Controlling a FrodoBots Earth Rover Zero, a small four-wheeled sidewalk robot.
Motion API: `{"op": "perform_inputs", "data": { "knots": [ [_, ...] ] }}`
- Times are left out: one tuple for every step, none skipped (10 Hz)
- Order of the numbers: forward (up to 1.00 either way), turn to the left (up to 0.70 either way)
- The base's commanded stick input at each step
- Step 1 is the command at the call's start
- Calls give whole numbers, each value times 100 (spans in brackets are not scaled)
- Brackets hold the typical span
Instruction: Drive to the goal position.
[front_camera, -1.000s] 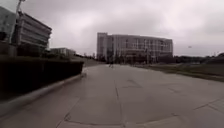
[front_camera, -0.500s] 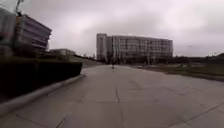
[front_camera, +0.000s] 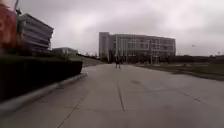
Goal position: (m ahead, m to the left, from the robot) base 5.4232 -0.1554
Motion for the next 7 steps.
{"op": "perform_inputs", "data": {
  "knots": [
    [70,0],
    [70,0],
    [70,0],
    [70,0],
    [70,0],
    [70,0],
    [70,0]
  ]
}}
